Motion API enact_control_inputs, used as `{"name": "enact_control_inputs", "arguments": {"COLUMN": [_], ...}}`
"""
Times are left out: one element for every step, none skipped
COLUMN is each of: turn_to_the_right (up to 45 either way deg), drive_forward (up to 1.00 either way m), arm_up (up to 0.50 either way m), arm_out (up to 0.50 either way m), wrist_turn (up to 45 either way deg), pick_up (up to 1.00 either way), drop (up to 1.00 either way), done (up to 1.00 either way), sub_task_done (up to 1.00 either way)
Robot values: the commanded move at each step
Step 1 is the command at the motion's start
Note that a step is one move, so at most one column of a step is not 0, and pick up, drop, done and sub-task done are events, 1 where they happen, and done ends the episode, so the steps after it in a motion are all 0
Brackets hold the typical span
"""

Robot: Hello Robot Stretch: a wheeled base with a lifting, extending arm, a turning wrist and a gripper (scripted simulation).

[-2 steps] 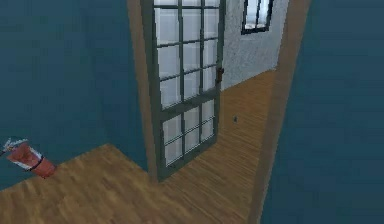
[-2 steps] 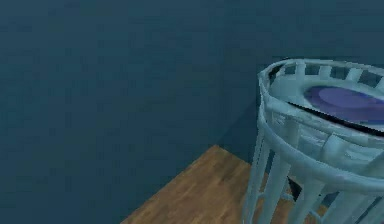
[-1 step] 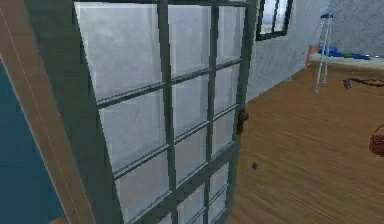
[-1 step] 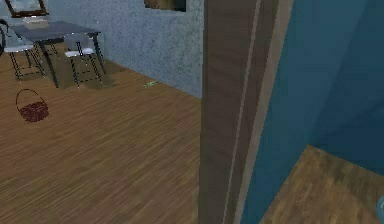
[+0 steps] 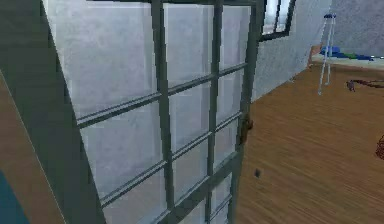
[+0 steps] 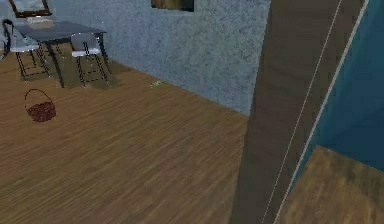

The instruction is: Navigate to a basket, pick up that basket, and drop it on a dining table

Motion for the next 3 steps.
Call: {"name": "enact_control_inputs", "arguments": {"turn_to_the_right": [45.0,0.0,0.0], "drive_forward": [0.00,1.00,1.00], "arm_up": [0.00,0.00,0.00], "arm_out": [0.00,0.00,0.00], "wrist_turn": [0.0,0.0,0.0], "pick_up": [0.00,0.00,0.00], "drop": [0.00,0.00,0.00], "done": [0.00,0.00,0.00], "sub_task_done": [0.00,0.00,0.00]}}
